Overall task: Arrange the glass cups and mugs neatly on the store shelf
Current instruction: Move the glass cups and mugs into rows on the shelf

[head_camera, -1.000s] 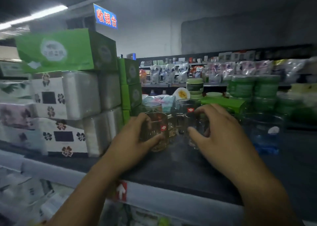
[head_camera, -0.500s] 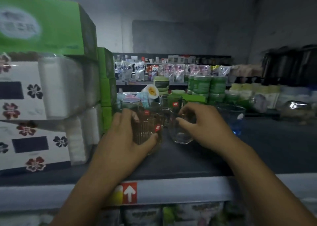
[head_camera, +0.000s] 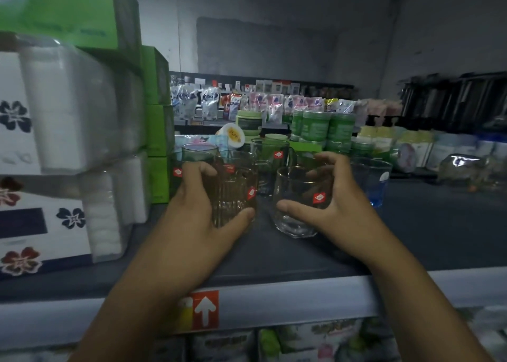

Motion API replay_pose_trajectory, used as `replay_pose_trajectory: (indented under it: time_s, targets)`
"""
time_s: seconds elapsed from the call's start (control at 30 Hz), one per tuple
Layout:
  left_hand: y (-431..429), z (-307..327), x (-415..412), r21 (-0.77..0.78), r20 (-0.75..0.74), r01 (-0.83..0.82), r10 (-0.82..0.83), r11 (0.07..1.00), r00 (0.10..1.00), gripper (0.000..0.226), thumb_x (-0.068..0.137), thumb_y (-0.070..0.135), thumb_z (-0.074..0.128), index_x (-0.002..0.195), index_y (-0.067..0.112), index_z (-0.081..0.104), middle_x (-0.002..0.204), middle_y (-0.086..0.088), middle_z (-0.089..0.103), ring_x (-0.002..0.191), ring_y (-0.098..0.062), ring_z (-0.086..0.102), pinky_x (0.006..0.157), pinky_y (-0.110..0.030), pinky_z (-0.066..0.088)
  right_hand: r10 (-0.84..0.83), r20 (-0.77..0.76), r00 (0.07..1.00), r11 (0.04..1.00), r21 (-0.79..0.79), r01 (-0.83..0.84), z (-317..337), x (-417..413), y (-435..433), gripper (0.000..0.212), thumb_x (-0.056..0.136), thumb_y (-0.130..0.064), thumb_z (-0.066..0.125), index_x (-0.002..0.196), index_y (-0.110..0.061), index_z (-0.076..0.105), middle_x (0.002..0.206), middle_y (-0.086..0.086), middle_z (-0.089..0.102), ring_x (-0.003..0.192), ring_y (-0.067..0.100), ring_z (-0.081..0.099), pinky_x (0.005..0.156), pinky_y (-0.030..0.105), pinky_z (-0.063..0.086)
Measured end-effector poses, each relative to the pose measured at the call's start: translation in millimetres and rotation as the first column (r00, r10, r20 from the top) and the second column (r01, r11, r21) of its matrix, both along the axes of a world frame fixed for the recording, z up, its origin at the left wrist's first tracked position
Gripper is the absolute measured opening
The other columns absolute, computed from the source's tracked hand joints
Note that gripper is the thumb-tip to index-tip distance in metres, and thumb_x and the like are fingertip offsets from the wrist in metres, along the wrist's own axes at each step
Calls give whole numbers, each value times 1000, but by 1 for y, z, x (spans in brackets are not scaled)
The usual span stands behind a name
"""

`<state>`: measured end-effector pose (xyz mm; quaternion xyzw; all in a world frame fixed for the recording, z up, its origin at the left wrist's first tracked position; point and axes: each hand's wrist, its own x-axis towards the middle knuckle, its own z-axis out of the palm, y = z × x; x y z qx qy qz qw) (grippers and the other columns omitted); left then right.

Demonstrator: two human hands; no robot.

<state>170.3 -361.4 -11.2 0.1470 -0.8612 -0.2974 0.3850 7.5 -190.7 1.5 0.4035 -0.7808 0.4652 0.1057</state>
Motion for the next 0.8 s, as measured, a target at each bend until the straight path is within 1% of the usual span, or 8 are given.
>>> replay_pose_trajectory:
  time_s: [0.07, 0.13, 0.2, 0.27, 0.37, 0.47, 0.7, 0.8]
  targets:
    - [-3, 0, 1, 69, -16, 35, -34, 997, 999, 69, 75, 54, 75, 121, 41, 25, 115, 23, 61, 97, 4, 65, 85, -21, 50, 13, 50, 999, 1000, 22, -14, -1, -3, 0, 110, 51, -76, 80, 142, -40, 30, 122, -18, 60, 112, 6, 62, 100, 37, 51]
    - [-4, 0, 2, 132, -26, 76, -73, 988, 997, 74, 74, 49, 77, 125, 41, 26, 115, 25, 62, 96, 6, 68, 90, -24, 53, 37, 104, 994, 999, 7, -38, -3, -4, 0, 105, 53, -71, 84, 140, -38, 36, 121, -15, 65, 110, 4, 66, 100, 38, 53]
    - [-4, 1, 3, 212, -28, 106, -102, 971, 994, 79, 72, 44, 78, 129, 42, 24, 113, 25, 63, 92, 7, 70, 92, -26, 54, 108, 201, 974, 994, -52, -99, -4, -5, 1, 87, 63, -47, 89, 136, -32, 42, 122, -10, 67, 106, 3, 69, 94, 34, 57]
    - [-4, 2, 3, 243, -16, 103, -102, 965, 995, 87, 68, 45, 77, 135, 45, 20, 110, 27, 65, 89, 10, 69, 87, -14, 52, 191, 309, 931, 980, -112, -164, -3, -5, 4, 78, 70, -25, 89, 135, -26, 44, 122, -3, 68, 103, 4, 70, 83, 26, 58]
    - [-4, 4, 2, 179, 76, 38, -53, 983, 996, 103, 62, 59, 82, 144, 39, 23, 107, 35, 59, 91, 16, 61, 73, -1, 40, 235, 373, 898, 971, -127, -201, -4, -5, 5, 94, 52, -36, 90, 133, -24, 46, 119, -2, 68, 98, 3, 71, 74, 20, 57]
    - [-5, 3, 0, 90, 142, -59, 46, 994, 989, 80, 57, 64, 86, 121, 36, 47, 95, 31, 58, 82, 19, 51, 61, 0, 40, 217, 369, 904, 975, -129, -181, -5, -7, 3, 92, 43, -40, 93, 124, -22, 53, 112, -1, 72, 94, 7, 73, 76, 25, 58]
    - [-7, 6, 2, 126, 121, -56, 40, 990, 992, 73, 50, 65, 89, 109, 38, 55, 99, 25, 68, 86, 13, 62, 72, -11, 44, 154, 346, 925, 987, -98, -128, -2, -6, 3, 77, 51, -39, 98, 115, -24, 58, 104, -4, 75, 92, 12, 74, 80, 31, 60]
    - [5, 13, 4, 80, 80, -76, 70, 994, 994, 65, 51, 59, 91, 101, 39, 54, 94, 26, 67, 80, 19, 59, 67, -5, 42, 128, 330, 935, 989, -114, -95, 5, -4, 5, 72, 57, -39, 97, 115, -26, 57, 103, -6, 74, 94, 9, 72, 82, 31, 60]
